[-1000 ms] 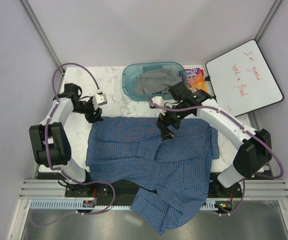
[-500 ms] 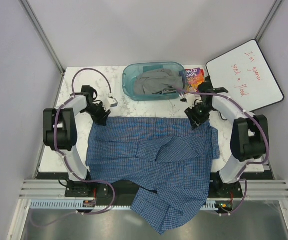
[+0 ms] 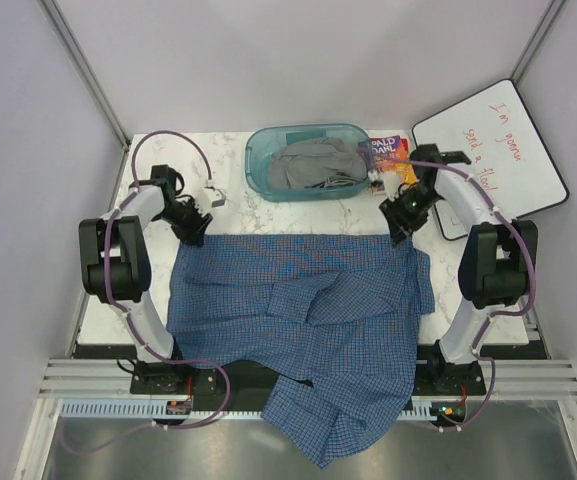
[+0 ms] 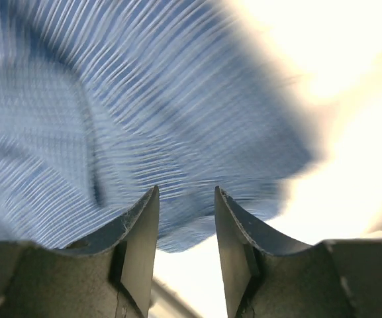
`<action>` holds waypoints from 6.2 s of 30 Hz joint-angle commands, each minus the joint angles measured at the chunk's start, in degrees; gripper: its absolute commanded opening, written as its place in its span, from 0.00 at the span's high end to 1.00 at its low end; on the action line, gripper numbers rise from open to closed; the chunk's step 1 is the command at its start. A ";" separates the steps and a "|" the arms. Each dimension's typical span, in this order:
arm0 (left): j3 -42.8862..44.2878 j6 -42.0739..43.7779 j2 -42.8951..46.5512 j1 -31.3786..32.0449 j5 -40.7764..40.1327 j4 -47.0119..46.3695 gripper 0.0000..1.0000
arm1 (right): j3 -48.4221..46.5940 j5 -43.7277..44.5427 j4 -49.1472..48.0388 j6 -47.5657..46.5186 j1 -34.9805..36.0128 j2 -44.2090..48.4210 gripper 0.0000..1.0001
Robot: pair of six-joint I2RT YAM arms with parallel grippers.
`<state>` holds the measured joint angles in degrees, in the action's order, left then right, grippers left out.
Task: Fold and stack the long sleeve shirts
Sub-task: Fold the shirt
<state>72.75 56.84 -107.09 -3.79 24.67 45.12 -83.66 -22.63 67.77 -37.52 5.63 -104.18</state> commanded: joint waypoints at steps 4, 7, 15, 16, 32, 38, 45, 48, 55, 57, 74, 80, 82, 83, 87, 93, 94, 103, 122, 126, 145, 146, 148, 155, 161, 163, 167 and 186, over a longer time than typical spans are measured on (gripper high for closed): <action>12.14 -3.39 -1.27 -0.25 3.02 1.28 0.57 | -16.62 2.15 -3.86 -0.63 -3.87 -8.57 0.57; 13.73 -4.28 -3.30 -0.25 2.84 1.55 0.57 | -17.07 4.87 -6.50 -1.24 -3.87 -11.04 0.58; 14.88 -6.12 -6.46 -0.34 2.32 1.55 0.57 | -7.41 7.16 -13.35 -3.09 -3.43 -12.27 0.58; 14.96 -6.47 -6.73 -0.34 2.14 1.55 0.56 | -5.22 7.34 -14.06 -3.18 -3.08 -12.01 0.57; 15.14 -6.30 -11.39 -0.69 -3.04 1.72 0.59 | 5.88 10.24 -21.53 -3.44 -0.79 -6.92 1.00; 16.63 -5.78 -11.39 -1.92 -1.91 4.17 0.69 | 1.75 10.59 -24.96 0.16 -1.94 -2.61 1.00; 18.39 -4.45 -10.43 -3.24 1.87 9.10 0.50 | 2.62 11.64 -32.43 4.64 -2.20 0.73 1.00; 18.39 -5.24 -9.72 -3.24 3.63 9.19 0.47 | 3.85 12.88 -35.94 5.52 -2.20 1.26 1.00; 18.13 -6.04 -11.56 -3.24 5.39 10.24 0.42 | 4.03 13.31 -36.48 6.49 -2.11 -1.55 1.00; 18.13 -6.13 -11.48 -3.24 6.00 10.42 0.41 | 3.68 13.84 -36.48 6.67 -2.11 -2.25 1.00; 17.61 -6.13 -9.72 -3.85 5.57 12.97 0.33 | 1.37 6.64 -20.40 9.48 -2.55 7.94 0.39; 16.46 -6.83 -10.95 -3.85 1.62 11.57 0.48 | 12.00 7.16 -19.69 10.01 -2.81 9.52 0.49; 15.93 -5.78 -10.95 -3.77 0.22 11.74 0.62 | 13.78 7.16 -19.87 10.44 -3.34 9.00 0.50; 16.02 -5.51 -11.12 -3.77 -0.40 11.83 0.67 | 14.74 7.08 -20.13 10.45 -4.13 8.56 0.50; 18.21 -4.63 -11.56 -4.20 -4.44 11.66 0.97 | 14.23 6.29 -19.87 10.10 -7.19 4.79 0.45; 18.58 -4.02 -4.64 -4.21 3.94 11.65 0.61 | 8.52 -2.48 -13.55 8.69 -9.93 5.56 0.37; 18.05 -3.93 -2.53 -3.86 6.51 11.74 0.53 | 7.55 -3.11 -13.10 8.95 -10.02 6.18 0.36; 2.42 -14.45 23.04 20.02 12.08 1.50 0.00 | 6.93 -14.26 -12.48 11.94 -9.24 11.54 0.36; -17.02 -44.27 53.38 19.26 10.75 -13.40 0.00 | 44.54 -3.30 -50.18 -38.91 35.05 39.06 0.06; -17.99 -46.11 55.23 18.73 9.70 -12.78 0.01 | 46.56 -1.72 -54.30 -44.56 40.50 35.72 0.08; -20.89 -44.11 55.67 18.56 10.83 -11.55 0.04 | 36.48 3.03 -64.00 -33.44 47.11 23.67 1.00; -20.90 -40.70 55.85 18.64 13.63 -11.03 0.04 | 34.89 2.42 -61.81 -30.37 46.67 24.11 1.00; -21.85 -36.82 56.99 18.65 16.02 -10.14 0.04 | 29.62 -1.33 -58.64 -21.14 44.40 24.64 1.00; -24.76 -31.25 57.43 18.91 21.38 -16.81 0.01 | 25.65 -5.58 -53.44 -2.93 40.78 26.66 1.00; -27.74 -35.05 54.00 21.36 24.90 -27.09 0.00 | 25.04 -6.81 -53.53 5.69 39.38 27.19 1.00; -30.98 -32.42 54.53 22.68 24.56 -29.73 0.00 | 24.07 -8.30 -53.88 7.36 37.45 26.93 1.00; -33.72 -30.82 54.53 23.91 23.59 -35.35 0.00 | 21.52 -11.99 -53.88 13.07 33.84 25.61 1.00; -48.67 -23.15 52.69 34.90 10.59 -65.24 0.00 | 18.35 -18.94 -55.20 19.85 30.76 23.23 1.00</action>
<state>22.83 37.74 -52.64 27.38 39.92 -10.28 -62.48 -39.31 14.20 -19.40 36.53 -80.23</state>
